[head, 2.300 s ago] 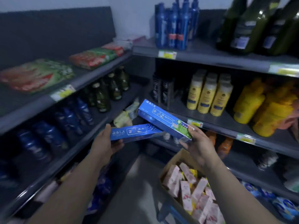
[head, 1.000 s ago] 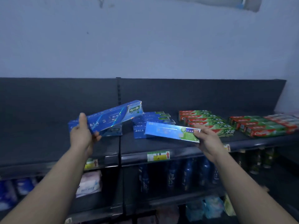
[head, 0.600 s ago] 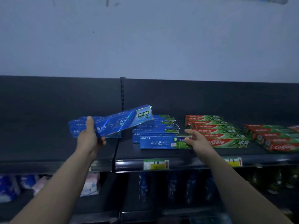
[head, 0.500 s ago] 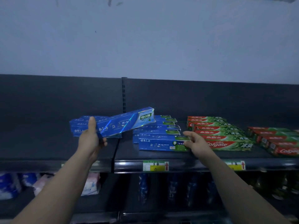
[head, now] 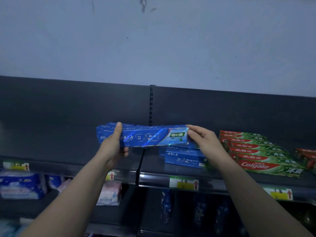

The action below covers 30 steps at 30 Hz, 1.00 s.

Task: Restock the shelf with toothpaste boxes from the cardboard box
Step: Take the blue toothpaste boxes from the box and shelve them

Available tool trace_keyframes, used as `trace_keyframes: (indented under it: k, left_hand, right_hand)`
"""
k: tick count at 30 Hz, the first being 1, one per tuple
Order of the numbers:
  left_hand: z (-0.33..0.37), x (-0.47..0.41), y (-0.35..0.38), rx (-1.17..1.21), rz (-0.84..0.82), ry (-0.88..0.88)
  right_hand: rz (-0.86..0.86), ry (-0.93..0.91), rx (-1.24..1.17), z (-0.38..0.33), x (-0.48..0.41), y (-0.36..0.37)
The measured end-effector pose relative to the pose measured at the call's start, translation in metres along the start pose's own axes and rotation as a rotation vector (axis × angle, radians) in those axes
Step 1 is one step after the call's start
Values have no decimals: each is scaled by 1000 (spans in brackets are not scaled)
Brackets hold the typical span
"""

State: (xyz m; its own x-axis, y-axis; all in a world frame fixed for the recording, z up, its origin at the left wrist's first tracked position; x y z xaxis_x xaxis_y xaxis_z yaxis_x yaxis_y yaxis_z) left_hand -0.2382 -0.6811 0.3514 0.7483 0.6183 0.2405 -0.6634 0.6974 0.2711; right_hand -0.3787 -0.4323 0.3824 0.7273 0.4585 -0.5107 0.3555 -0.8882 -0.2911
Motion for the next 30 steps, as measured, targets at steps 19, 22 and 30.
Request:
trace_keyframes:
  k: [19, 22, 30]
  left_hand:
    - [34, -104, -130, -760, 40, 121]
    - [26, -116, -129, -880, 34, 134]
    - [29, -133, -134, -824, 80, 188]
  right_hand:
    - [14, 289, 186, 22, -18, 158]
    - [44, 339, 251, 25, -14, 167]
    - [70, 333, 270, 16, -8, 178]
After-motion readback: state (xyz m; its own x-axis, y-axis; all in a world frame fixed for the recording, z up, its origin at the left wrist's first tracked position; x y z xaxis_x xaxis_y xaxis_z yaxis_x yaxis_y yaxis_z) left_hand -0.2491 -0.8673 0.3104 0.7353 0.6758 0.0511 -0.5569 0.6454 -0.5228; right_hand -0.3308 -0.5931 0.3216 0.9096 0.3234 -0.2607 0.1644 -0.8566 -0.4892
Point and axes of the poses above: each hand's wrist, its own x-axis away from the middle knuckle, its own y-axis out of the palm, z = x × y, the point moved 6 cm from there along -x, towards the middle knuckle, and after that the axes turned 12 degrees about -y, right-handed, at the moved point
